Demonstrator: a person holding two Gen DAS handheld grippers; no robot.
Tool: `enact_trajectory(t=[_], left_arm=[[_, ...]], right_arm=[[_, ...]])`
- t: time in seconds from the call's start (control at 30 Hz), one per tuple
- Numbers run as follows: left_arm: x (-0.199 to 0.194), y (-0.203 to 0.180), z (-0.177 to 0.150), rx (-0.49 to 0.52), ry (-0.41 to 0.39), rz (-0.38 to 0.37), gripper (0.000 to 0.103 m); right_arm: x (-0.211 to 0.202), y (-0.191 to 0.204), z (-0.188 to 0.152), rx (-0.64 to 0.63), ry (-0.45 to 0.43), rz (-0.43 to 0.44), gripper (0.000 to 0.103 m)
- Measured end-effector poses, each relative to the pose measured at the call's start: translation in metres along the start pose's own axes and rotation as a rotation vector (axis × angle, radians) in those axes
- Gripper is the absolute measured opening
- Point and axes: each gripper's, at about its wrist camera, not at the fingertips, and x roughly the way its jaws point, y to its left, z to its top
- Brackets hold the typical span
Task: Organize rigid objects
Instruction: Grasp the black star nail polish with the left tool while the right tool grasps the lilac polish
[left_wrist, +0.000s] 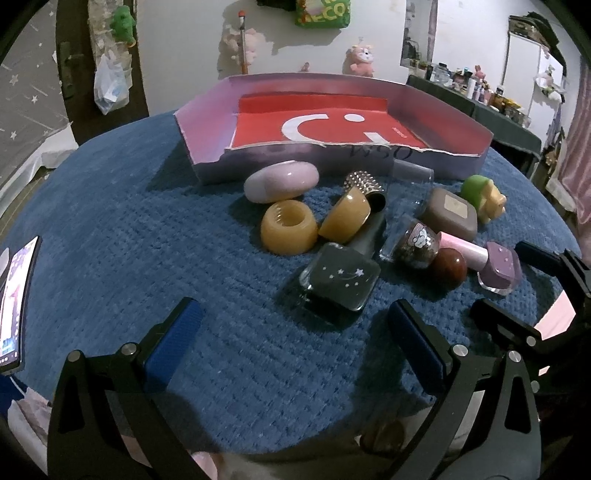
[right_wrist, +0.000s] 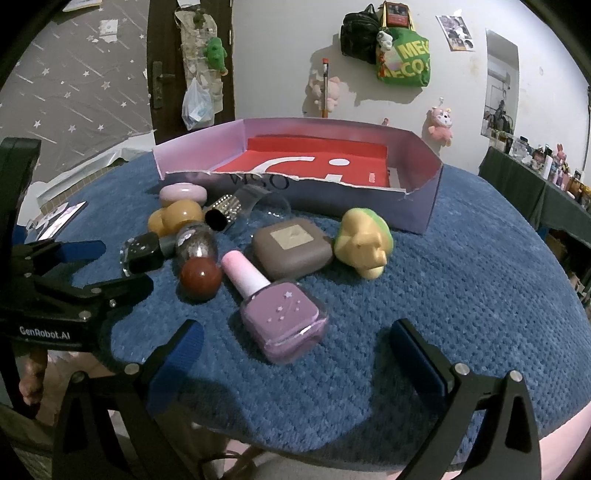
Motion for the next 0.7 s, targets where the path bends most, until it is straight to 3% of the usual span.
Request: enact_trajectory(t=[0.2,0.3,0.5,0.6,0.63,0.7], left_arm=[[0.004,-0.003,0.004,0.009,-0.007,-0.011,0.099],[0.005,-0.007,0.007,0.02,-0.01,-0.014,0.092],[0.004,-0.013,0.011,0.046,-0.021,-0.039,0.066],[0.002,-0.015,0.011,0.058,-0.027,-0.043,0.047],[0.001,-0.016,0.011,0.061,-0.026,-0.048,0.041],[0.0,-0.019,0.01,0.073,-0.024,-0.045,0.041]], right_arm=[[0.005,-0.002,0.004,-0.004,0.001,0.007,0.101],[0.006,-0.004,0.005,0.0,-0.001,0.003,0.096],[0.007,-0.009,0.01,0.011,-0.004,0.012,0.076],[0.007,-0.005,0.012,-0.02,0.001,0.023,0.057],[0.006,-0.002,0.012,-0.032,0.002,0.039,0.045],[0.006,0.003,0.013,-0.047,0.006,0.039,0.046]])
